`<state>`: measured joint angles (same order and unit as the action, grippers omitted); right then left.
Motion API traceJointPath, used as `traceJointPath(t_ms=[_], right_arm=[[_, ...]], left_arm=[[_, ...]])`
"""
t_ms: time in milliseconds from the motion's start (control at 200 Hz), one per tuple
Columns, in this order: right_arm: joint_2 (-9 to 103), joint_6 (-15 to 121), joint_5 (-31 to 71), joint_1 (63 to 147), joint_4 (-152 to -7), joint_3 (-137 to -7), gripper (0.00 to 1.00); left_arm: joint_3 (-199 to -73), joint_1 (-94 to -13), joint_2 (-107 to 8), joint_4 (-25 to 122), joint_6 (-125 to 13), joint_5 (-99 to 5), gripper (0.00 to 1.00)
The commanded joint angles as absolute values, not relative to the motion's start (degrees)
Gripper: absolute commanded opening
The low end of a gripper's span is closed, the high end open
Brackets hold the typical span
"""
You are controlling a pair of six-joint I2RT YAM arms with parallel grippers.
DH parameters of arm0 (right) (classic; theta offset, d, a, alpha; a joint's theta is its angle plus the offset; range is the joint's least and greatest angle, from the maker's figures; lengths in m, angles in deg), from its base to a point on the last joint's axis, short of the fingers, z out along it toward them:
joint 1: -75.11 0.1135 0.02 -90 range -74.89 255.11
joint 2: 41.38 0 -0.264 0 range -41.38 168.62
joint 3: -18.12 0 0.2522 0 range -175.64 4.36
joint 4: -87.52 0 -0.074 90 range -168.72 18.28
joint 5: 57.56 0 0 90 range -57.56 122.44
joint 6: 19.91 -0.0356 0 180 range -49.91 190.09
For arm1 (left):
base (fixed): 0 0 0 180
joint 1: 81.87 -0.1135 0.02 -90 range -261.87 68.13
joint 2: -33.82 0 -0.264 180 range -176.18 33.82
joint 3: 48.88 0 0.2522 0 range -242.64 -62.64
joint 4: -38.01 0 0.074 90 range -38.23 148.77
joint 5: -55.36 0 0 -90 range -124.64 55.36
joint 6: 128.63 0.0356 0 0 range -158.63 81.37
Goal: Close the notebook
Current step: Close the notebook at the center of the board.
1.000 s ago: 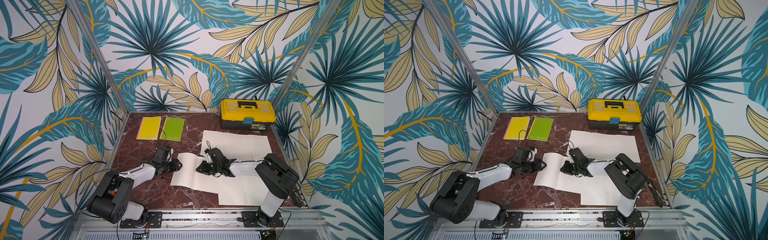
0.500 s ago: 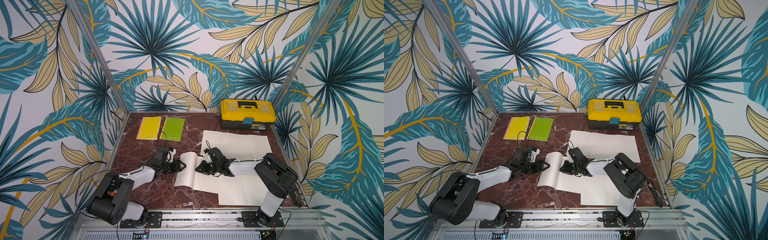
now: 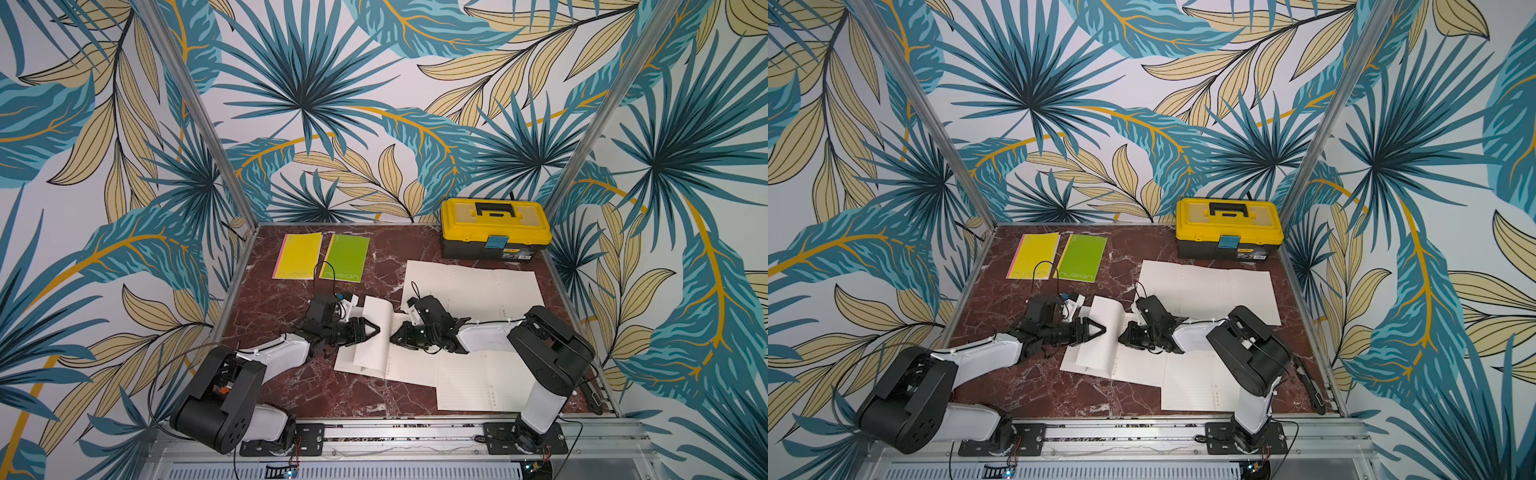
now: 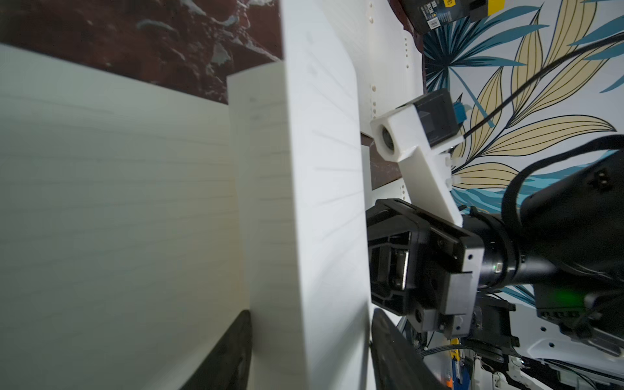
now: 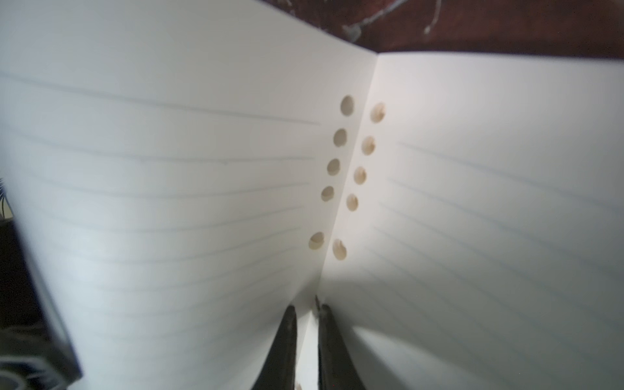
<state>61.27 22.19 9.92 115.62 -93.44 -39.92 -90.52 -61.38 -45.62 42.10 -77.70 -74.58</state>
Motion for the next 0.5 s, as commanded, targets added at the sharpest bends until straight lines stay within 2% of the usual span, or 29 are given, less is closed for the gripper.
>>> traceJointPath(t_ms=[0, 496], right_arm=[[63.3, 23.7, 12.8, 116.4, -83.6, -37.0, 0.16], [47.3, 26.8, 18.4, 116.1, -70.2, -39.5, 0.2]], left_arm=[[-90.1, -61.1, -44.7, 38.5, -79.0, -77.8, 0.57], [-93.8, -57.9, -43.7, 39.5, -79.3, -79.5, 0.58]])
